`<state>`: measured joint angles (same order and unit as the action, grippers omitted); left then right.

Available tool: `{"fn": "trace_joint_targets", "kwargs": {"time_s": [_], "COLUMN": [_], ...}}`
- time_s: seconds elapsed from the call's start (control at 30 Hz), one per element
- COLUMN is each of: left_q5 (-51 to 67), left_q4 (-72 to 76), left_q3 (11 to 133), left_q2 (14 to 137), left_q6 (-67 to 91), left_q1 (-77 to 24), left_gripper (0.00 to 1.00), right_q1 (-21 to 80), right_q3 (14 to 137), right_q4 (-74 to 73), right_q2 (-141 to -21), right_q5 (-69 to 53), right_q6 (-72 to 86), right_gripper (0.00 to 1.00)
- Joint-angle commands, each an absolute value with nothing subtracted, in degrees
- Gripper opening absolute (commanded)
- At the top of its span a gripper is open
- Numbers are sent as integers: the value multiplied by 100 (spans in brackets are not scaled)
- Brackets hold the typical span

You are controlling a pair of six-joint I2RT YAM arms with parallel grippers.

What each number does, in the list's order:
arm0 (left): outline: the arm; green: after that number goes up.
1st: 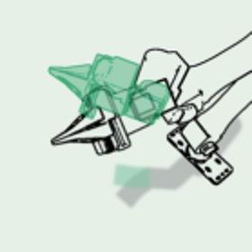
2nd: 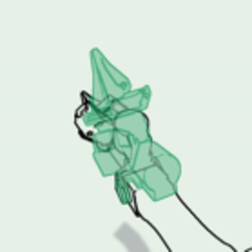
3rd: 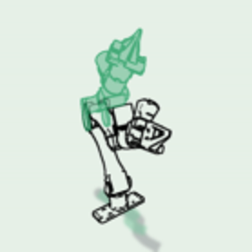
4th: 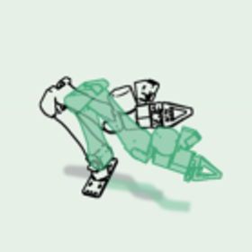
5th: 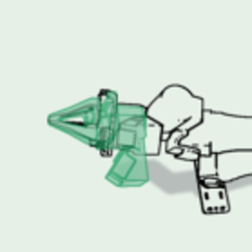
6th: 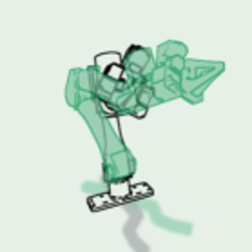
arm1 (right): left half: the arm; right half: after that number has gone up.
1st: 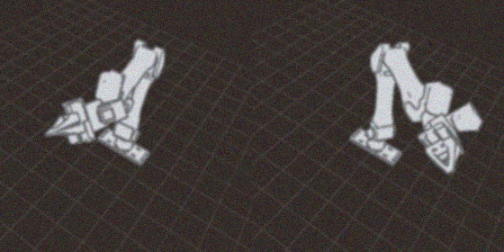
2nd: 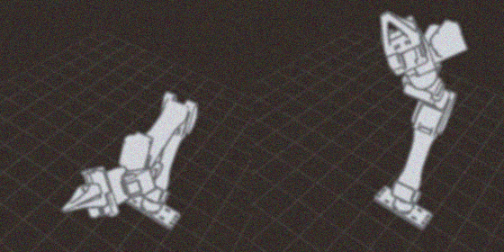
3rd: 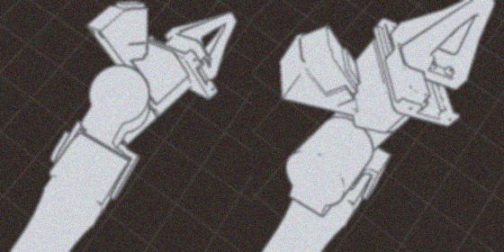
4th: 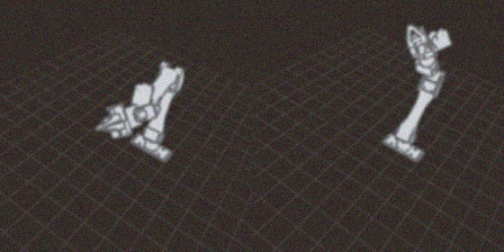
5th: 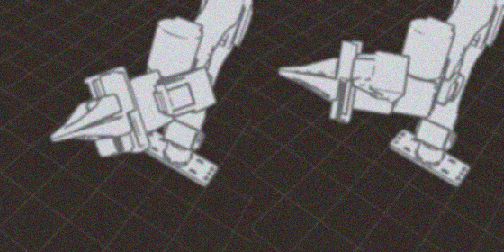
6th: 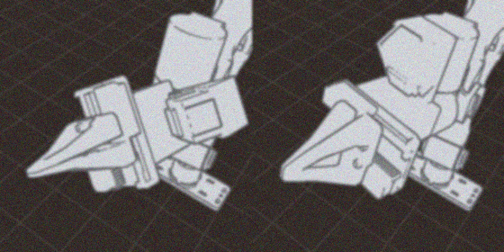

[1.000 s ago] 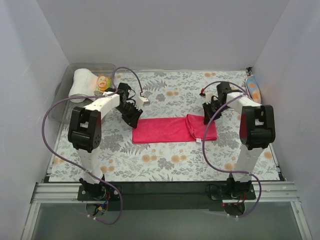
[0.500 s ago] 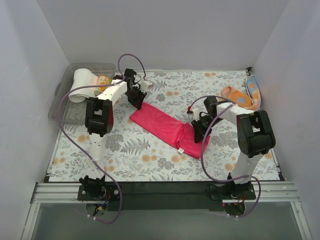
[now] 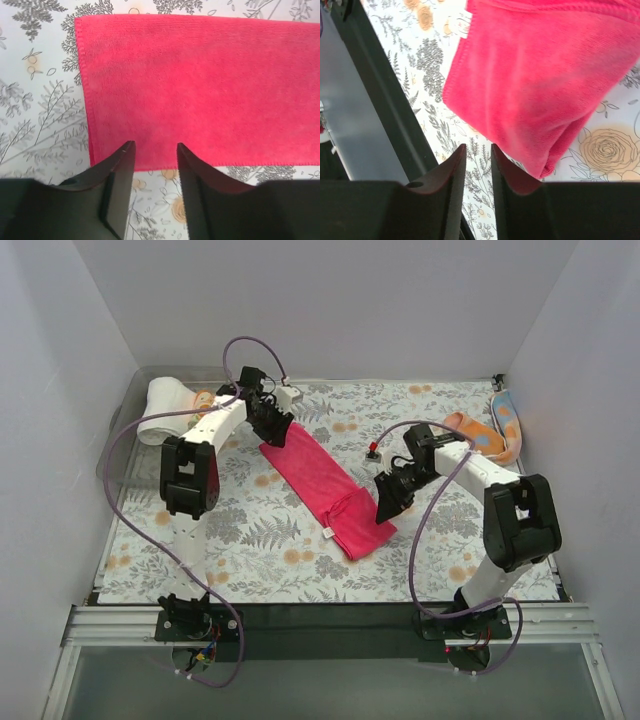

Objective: Roll the towels
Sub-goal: Fold the towel

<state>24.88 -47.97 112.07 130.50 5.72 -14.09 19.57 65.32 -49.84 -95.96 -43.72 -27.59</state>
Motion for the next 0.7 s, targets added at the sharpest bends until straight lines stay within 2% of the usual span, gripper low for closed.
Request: {"fn": "trace_joint_targets", "kwargs": {"time_s": [0.0,0.27,0.37,0.53,0.67], "left_q5": [2225,1995,1951,2048,2144], "left_q4": [-4746,-4632,-4474,-4456,-4421], "left_q3": [10661,9940,10037,10862,11574], "left_q2": [12243,12480,12743,13550,14122], "left_q6": [879,1397,1398,1292,1160], "left_q1": [-1608,-1793,-1819,-1854,-1854], "left_gripper": [34,18,17,16,17], "right_q1": [1907,1916,1951,2266,2715], "right_q3": [6592,6267,6048,5775,5590], "right_q4": [-4878,-4351,-4210,-3982,-3902], "right_q2": [-9879,-10309,-10388,-10485,-10363], "right_q5": [-4140,-3586,-3709,-4112,-4480], "right_q6": [-2610,-2399,-2286,-2039,-2039], "right_gripper": [27,20,20,21,27]}}
